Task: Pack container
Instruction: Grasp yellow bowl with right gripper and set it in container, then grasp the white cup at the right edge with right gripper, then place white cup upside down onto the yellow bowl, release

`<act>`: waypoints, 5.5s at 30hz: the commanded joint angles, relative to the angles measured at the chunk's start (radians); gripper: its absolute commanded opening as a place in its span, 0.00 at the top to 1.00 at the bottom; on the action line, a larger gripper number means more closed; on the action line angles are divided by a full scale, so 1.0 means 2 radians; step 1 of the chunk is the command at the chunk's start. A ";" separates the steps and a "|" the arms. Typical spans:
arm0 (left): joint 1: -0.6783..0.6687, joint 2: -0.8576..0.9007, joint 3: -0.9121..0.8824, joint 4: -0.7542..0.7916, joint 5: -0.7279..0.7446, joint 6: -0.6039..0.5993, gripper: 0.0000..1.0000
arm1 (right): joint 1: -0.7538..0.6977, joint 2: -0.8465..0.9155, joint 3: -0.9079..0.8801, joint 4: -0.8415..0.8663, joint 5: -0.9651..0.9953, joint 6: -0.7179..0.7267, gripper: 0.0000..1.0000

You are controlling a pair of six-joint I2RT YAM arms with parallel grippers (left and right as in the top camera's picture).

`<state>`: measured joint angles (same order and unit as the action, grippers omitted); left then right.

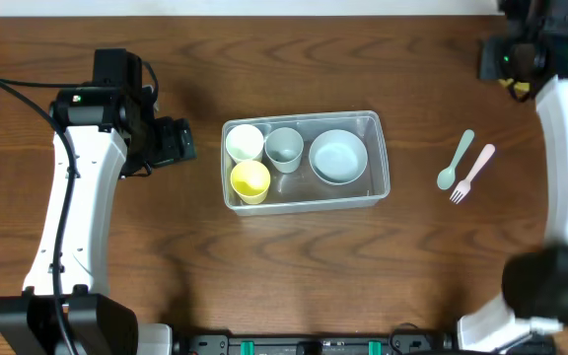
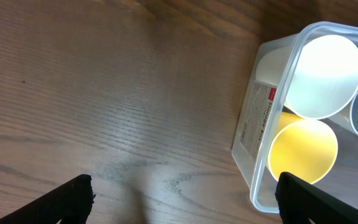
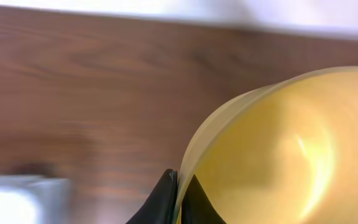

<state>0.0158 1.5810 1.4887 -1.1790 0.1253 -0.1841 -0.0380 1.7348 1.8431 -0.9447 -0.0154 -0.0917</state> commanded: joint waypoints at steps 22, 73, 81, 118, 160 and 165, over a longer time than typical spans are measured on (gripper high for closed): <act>0.000 0.000 0.000 -0.003 0.001 -0.004 0.06 | 0.290 0.100 -0.056 -0.092 -0.013 0.049 0.96; 0.000 0.000 0.000 -0.005 0.001 -0.004 0.06 | -0.296 0.135 -0.059 -0.091 0.050 0.134 0.17; 0.000 0.000 0.000 -0.004 0.001 -0.004 0.06 | -0.310 0.217 -0.059 -0.081 0.020 0.121 0.17; 0.000 0.000 0.000 -0.005 0.001 -0.004 0.06 | -0.016 0.006 -0.059 -0.100 -0.027 0.033 0.99; 0.000 0.000 0.000 -0.008 0.001 -0.004 0.06 | 0.265 0.097 -0.062 -0.078 0.014 0.087 0.49; 0.000 0.000 0.000 -0.008 0.001 -0.004 0.06 | 0.217 0.045 -0.062 -0.080 0.089 0.176 0.46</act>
<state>0.0158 1.5810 1.4887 -1.1900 0.1257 -0.1841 0.4629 1.9297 1.7180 -1.1030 0.0399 0.1173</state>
